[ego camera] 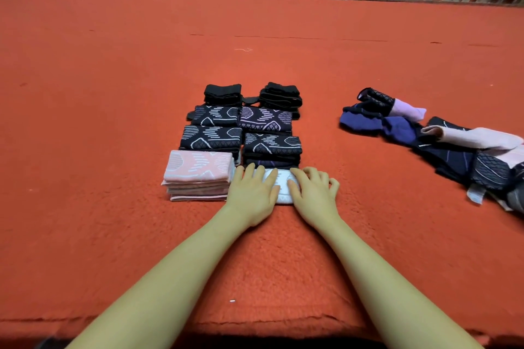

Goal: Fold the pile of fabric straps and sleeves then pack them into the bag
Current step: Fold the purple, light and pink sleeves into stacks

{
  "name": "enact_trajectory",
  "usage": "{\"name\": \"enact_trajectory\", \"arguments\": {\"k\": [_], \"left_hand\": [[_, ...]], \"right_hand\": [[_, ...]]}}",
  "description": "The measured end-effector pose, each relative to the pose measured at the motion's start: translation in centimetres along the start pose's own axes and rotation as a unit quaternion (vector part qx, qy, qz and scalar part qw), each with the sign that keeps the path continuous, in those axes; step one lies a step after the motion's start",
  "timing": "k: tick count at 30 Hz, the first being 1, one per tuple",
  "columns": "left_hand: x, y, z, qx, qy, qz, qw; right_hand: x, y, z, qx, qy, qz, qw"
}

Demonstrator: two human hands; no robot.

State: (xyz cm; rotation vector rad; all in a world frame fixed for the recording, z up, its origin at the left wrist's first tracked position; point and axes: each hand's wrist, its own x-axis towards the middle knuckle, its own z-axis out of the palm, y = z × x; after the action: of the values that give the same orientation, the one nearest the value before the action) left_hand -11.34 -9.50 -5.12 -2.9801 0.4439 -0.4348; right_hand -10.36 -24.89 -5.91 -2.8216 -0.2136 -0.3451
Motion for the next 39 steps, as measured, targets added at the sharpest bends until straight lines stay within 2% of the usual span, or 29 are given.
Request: {"name": "enact_trajectory", "arguments": {"k": [3,6,10,14,17,26,30,34,39], "left_hand": [[-0.4,0.7,-0.3,-0.012,-0.032,-0.055,0.998],[-0.4,0.9,-0.2,-0.013,-0.072,-0.069,0.995],[-0.5,1.1,-0.7,-0.033,-0.066,-0.061,0.995],[0.3,2.3,-1.7,-0.073,-0.012,-0.047,0.996],[1.7,4.2,-2.6,-0.089,0.011,-0.022,0.996],[8.0,13.0,-2.5,-0.139,-0.003,0.054,0.989],[12.0,16.8,-1.8,-0.169,-0.023,0.087,0.982],[16.5,20.4,-1.0,-0.177,-0.001,0.095,0.980],[21.2,24.1,-0.4,-0.208,0.038,0.136,0.968]], "right_hand": [[0.1,-0.1,0.0,-0.005,0.008,0.026,1.000],[0.4,-0.2,0.0,-0.016,-0.002,0.031,0.999],[0.0,0.2,-0.4,0.026,0.003,0.015,1.000],[-0.4,2.1,-1.8,0.051,0.024,0.003,0.998],[-0.7,4.7,-3.1,0.074,0.038,0.029,0.996],[0.1,15.5,-5.1,0.062,0.099,0.105,0.988],[2.0,20.1,-5.4,0.000,0.188,0.123,0.974],[4.1,24.3,-6.5,-0.010,0.258,0.140,0.956],[6.5,28.2,-6.7,-0.026,0.266,0.131,0.955]]}}
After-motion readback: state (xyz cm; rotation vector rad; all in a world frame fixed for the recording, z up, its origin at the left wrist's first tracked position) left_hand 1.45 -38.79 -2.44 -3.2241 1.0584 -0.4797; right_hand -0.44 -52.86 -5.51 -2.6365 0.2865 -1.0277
